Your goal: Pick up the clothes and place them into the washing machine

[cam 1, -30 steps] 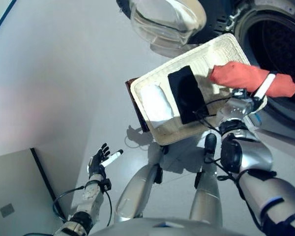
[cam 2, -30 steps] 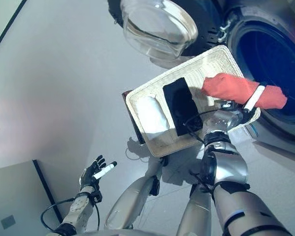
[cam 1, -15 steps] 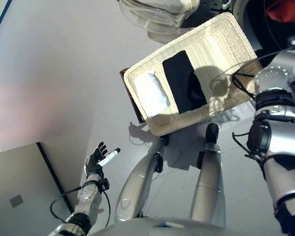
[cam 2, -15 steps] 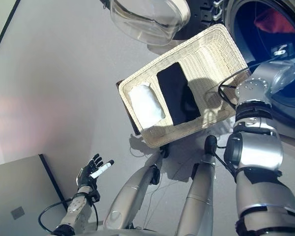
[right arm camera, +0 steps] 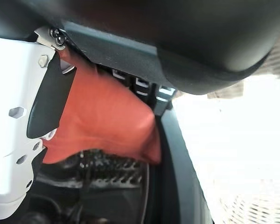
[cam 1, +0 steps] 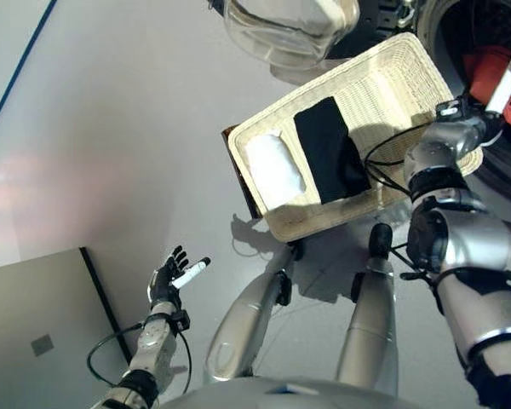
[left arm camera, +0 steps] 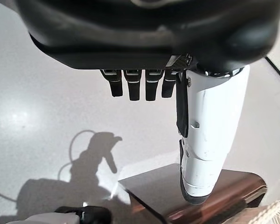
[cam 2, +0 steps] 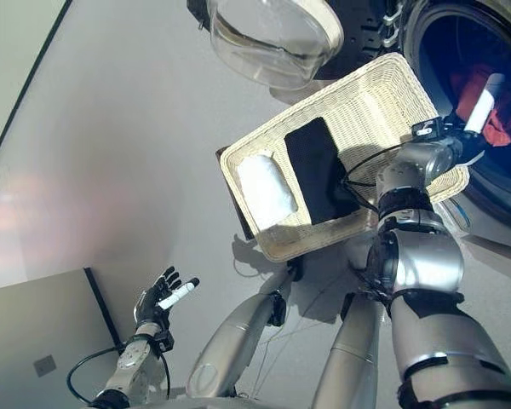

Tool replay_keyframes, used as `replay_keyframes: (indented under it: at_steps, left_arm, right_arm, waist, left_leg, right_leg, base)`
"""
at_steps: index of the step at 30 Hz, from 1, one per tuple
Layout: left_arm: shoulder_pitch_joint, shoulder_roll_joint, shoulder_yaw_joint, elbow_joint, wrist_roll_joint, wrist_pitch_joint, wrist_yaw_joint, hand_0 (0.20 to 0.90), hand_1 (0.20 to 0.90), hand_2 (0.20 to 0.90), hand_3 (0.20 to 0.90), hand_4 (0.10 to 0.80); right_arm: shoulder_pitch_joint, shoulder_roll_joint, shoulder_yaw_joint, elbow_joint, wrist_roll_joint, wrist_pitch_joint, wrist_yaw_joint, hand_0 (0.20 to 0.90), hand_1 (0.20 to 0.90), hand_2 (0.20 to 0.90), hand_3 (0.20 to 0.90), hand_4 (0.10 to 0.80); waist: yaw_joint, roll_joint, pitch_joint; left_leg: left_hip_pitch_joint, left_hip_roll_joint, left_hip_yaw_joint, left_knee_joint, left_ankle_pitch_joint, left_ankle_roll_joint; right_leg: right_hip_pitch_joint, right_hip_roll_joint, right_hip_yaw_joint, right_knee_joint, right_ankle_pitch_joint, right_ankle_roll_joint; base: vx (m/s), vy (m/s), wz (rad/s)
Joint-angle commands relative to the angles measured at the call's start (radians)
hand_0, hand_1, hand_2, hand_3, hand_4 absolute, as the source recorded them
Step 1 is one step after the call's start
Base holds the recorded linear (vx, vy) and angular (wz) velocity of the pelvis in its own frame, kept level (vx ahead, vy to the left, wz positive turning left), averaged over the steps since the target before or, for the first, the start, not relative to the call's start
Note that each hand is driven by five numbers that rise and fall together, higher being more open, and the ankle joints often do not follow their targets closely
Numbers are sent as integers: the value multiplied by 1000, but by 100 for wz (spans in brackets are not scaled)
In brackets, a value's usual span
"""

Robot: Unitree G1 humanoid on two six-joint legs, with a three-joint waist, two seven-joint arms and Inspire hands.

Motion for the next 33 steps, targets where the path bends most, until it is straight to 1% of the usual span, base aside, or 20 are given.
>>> replay_keyframes:
  at_steps: [1, 3, 4, 5, 7, 9, 11, 13, 16, 17, 18, 20, 22, 23, 24, 25, 27, 29, 30, 33]
  left_arm:
    - [-1, 33, 19, 21, -21, -41, 21, 900, 900, 900, 900, 800]
    - [-3, 32, 14, 16, -24, -44, 13, 900, 900, 900, 900, 800]
    - [-3, 32, 14, 15, -25, -44, 13, 900, 900, 900, 900, 800]
    - [-6, 36, 15, 23, -22, -41, 12, 900, 900, 900, 900, 800]
    - [-5, 38, 21, 26, -20, -40, 13, 900, 900, 900, 900, 800]
    - [-11, 50, 33, 38, -7, -37, 10, 900, 900, 900, 900, 800]
    - [-2, 50, 36, 34, -6, -38, 7, 900, 900, 900, 900, 800]
    - [-3, 52, 41, 37, -2, -34, 2, 900, 900, 900, 900, 800]
    - [8, 51, 45, 28, -4, -39, -2, 900, 900, 900, 900, 800]
    - [9, 51, 46, 32, -3, -39, -4, 900, 900, 900, 900, 800]
    - [10, 57, 54, 33, -4, -42, -6, 900, 900, 900, 900, 800]
    - [16, 60, 61, 33, -6, -45, -5, 900, 900, 900, 900, 800]
    - [41, 81, 76, 24, -1, -47, -8, 900, 900, 900, 900, 800]
    - [41, 80, 75, 23, -1, -47, -8, 900, 900, 900, 900, 800]
    - [64, 95, 87, 12, -3, -49, -10, 900, 900, 900, 900, 800]
    - [79, 92, 89, 0, 5, -51, -9, 900, 900, 900, 900, 800]
    - [88, 93, 89, -9, 16, -50, -10, 900, 900, 900, 900, 800]
    - [92, 98, 80, -21, 23, -53, -10, 900, 900, 900, 900, 800]
    - [76, 100, 73, 0, 27, -54, -3, 900, 900, 900, 900, 800]
    - [53, 89, 56, 5, 27, -57, 6, 900, 900, 900, 900, 800]
  right_arm:
    - [7, -39, 76, -51, -43, -12, 61, 900, 900, 900, 900, 800]
    - [27, -32, 89, -25, -70, 13, 55, 900, 900, 900, 900, 800]
    - [26, -33, 89, -24, -72, 14, 54, 900, 900, 900, 900, 800]
    - [29, -38, 118, 10, -112, 47, 44, 900, 900, 900, 900, 800]
    - [44, -24, 142, 9, -155, 74, 37, 900, 900, 900, 900, 800]
    - [76, -9, 214, 41, -248, 146, 49, 900, 900, 900, 900, 800]
    - [106, 23, 221, 45, -269, 158, 55, 900, 900, 900, 900, 800]
    - [128, 28, 229, 58, -285, 174, 62, 900, 900, 900, 900, 800]
    - [177, 69, 198, 15, -247, 151, 84, 900, 900, 900, 900, 800]
    - [185, 68, 179, 22, -232, 144, 83, 900, 900, 900, 900, 800]
    - [177, 40, 169, 32, -229, 140, 79, 900, 900, 900, 900, 800]
    - [169, 22, 167, 28, -233, 137, 78, 900, 900, 900, 900, 800]
    - [126, -63, 185, 11, -271, 133, 61, 900, 900, 900, 900, 800]
    - [124, -65, 186, 13, -271, 134, 61, 900, 900, 900, 900, 800]
    - [75, -141, 206, -41, -301, 101, 25, 900, 900, 900, 900, 800]
    - [71, -159, 206, -113, -339, 76, -5, 900, 900, 900, 900, 800]
    - [88, -175, 197, -171, -367, 60, -19, 900, 900, 900, 900, 800]
    - [69, -204, 216, -152, -396, 58, -43, 900, 900, 900, 900, 800]
    - [34, -217, 239, -99, -398, 80, -51, 900, 900, 900, 900, 800]
    - [20, -187, 243, -15, -368, 108, -32, 900, 900, 900, 900, 800]
  waist:
    - [-3, 17, -21]
    - [-4, 2, -23]
    - [-4, 3, -23]
    - [-5, -6, -21]
    - [-12, -23, -18]
    - [-12, -54, -18]
    - [-13, -70, -19]
    - [-13, -80, -22]
    - [-16, -101, -32]
    - [-15, -107, -36]
    - [-10, -110, -44]
    - [-8, -110, -45]
    - [0, -104, -53]
    - [0, -102, -53]
    - [10, -93, -55]
    - [12, -84, -54]
    - [16, -77, -57]
    - [21, -70, -59]
    - [24, -67, -64]
    - [26, -55, -67]
  left_leg:
    - [28, -11, -2, 96, -172, -64]
    - [39, -11, -9, 79, -161, -70]
    - [40, -11, -10, 77, -159, -70]
    - [43, -9, -12, 74, -154, -72]
    - [53, -6, -15, 63, -147, -76]
    - [63, 2, -24, 49, -133, -81]
    - [77, 5, -32, 32, -120, -85]
    - [90, 7, -38, 17, -111, -89]
    - [118, 10, -52, -19, -94, -93]
    - [128, 8, -56, -30, -89, -94]
    - [136, 11, -59, -42, -85, -95]
    - [137, 10, -61, -45, -83, -95]
    - [135, 9, -66, -56, -78, -94]
    - [135, 9, -66, -57, -78, -94]
    - [131, 10, -66, -60, -74, -95]
    - [130, 10, -65, -65, -72, -95]
    - [130, 10, -66, -67, -72, -95]
    - [134, 11, -66, -73, -69, -97]
    - [139, 11, -64, -84, -68, -98]
    - [142, 12, -57, -93, -68, -97]
  right_leg:
    - [180, 9, -61, -211, 46, 2]
    - [202, 5, -71, -238, 57, 2]
    - [204, 5, -72, -241, 59, 2]
    - [212, 6, -75, -249, 66, 2]
    - [230, 8, -83, -266, 74, 0]
    - [262, 8, -99, -301, 91, -2]
    - [286, 8, -109, -325, 101, -2]
    - [302, 8, -116, -339, 108, -1]
    - [337, 6, -132, -368, 116, 1]
    - [348, 6, -136, -378, 119, 1]
    - [359, 2, -142, -388, 121, 4]
    - [360, 1, -144, -390, 122, 3]
    - [355, 1, -141, -388, 120, 4]
    - [354, 1, -141, -388, 120, 4]
    - [348, 0, -139, -387, 119, 6]
    - [343, 1, -136, -384, 117, 7]
    - [338, 1, -136, -380, 115, 8]
    - [334, 1, -138, -374, 111, 8]
    - [331, 2, -135, -373, 111, 9]
    - [325, 3, -126, -380, 113, 9]
  base:
    - [0, 0, 0]
    - [0, 0, 0]
    - [-12, -31, -2]
    - [-10, -40, 0]
    - [-14, -62, 8]
    - [-10, -93, 13]
    - [0, -67, 7]
    - [18, -48, 2]
    - [46, -47, 13]
    - [57, -30, 14]
    - [36, -13, 9]
    - [27, 10, 11]
    - [28, 7, 12]
    - [29, 10, 7]
    - [26, 33, 3]
    - [26, 33, 1]
    - [19, 2, -2]
    - [46, 6, -8]
    - [42, 16, -4]
    - [44, 19, -4]
